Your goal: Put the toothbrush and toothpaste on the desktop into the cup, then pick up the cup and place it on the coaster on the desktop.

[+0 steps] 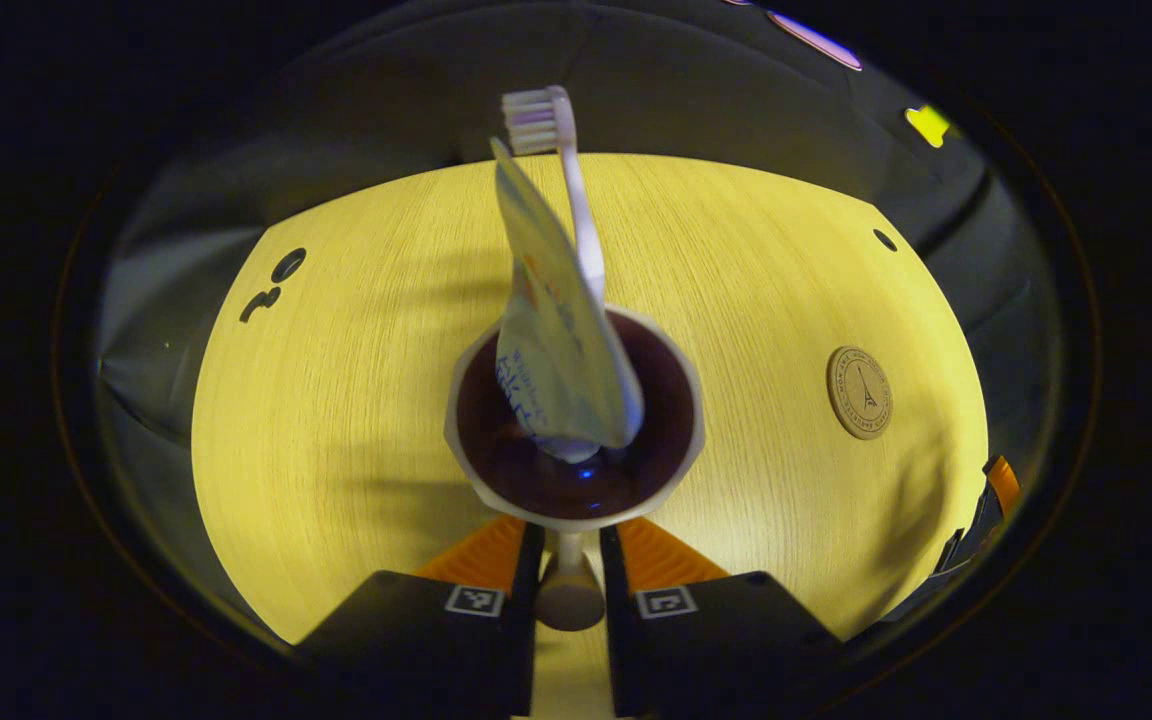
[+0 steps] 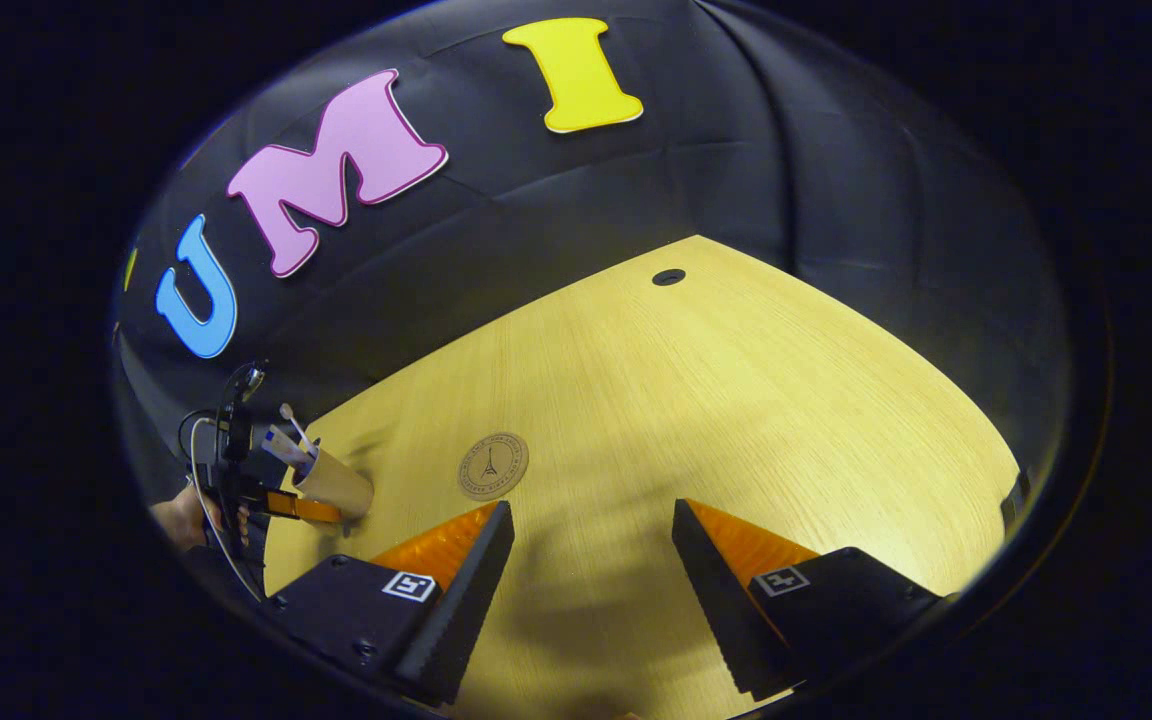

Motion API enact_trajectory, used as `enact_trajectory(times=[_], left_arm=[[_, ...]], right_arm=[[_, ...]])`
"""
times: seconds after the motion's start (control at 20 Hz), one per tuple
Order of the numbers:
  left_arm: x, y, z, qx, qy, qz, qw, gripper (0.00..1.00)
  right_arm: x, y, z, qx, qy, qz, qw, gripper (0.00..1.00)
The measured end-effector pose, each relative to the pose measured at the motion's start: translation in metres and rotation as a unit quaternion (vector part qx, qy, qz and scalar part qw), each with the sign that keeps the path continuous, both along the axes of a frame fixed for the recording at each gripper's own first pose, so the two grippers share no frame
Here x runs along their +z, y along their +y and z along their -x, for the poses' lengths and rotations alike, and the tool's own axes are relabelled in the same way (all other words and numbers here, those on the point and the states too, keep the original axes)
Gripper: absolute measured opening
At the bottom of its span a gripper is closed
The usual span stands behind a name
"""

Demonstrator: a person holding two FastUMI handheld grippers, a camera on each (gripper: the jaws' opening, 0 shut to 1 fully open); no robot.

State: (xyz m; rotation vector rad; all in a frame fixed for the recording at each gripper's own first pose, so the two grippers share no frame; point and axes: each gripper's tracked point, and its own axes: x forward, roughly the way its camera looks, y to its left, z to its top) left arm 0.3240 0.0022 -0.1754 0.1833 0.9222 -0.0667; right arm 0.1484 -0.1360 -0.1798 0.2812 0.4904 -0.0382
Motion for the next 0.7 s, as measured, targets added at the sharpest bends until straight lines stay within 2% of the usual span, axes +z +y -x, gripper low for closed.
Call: enact_trajectory(times=[0.05,0.15,0.2,0.25,0.35,0.4,0.5,0.55,0.65,0.7], left_arm=[[0.0028,0.0012,0.0029,-0.001,0.001,0.000,1.000,0.32],[0.0040,0.0011,0.0037,-0.001,-0.001,0.001,1.000,0.31],[0.0031,0.0015,0.0032,0.000,-0.001,0.003,1.000,0.36],[0.0042,0.0010,0.0033,0.000,-0.004,0.004,1.000,0.30],[0.0039,0.0003,0.0031,-0.002,-0.010,0.003,1.000,0.28],[0.0039,0.0003,0.0027,-0.002,-0.014,0.002,1.000,0.23],[0.0039,0.0000,0.0026,-0.004,-0.020,-0.004,1.000,0.31],[0.0038,0.0027,0.0029,-0.006,-0.021,-0.011,1.000,0.26],[0.0065,0.0008,0.0046,-0.011,-0.027,-0.013,0.999,0.25],[0.0105,-0.0008,0.0039,-0.015,-0.034,-0.013,0.999,0.30]], right_arm=[[-0.0014,-0.0027,0.0023,-0.002,0.002,0.000,1.000,0.98],[-0.0034,-0.0061,0.0072,-0.005,0.007,-0.002,1.000,0.98],[-0.0040,-0.0072,0.0087,-0.005,0.009,-0.002,1.000,0.98],[-0.0036,-0.0086,0.0100,-0.005,0.010,-0.001,1.000,0.98],[-0.0021,-0.0095,0.0096,-0.004,0.009,0.005,1.000,0.98],[-0.0005,-0.0098,0.0086,-0.003,0.008,0.007,1.000,0.98],[0.0018,-0.0104,0.0090,0.000,0.006,0.010,1.000,0.98],[0.0024,-0.0105,0.0086,0.000,0.005,0.012,1.000,0.98],[0.0026,-0.0104,0.0085,0.003,0.005,0.015,1.000,0.98],[0.0018,-0.0101,0.0088,0.004,0.006,0.016,1.000,0.98]])
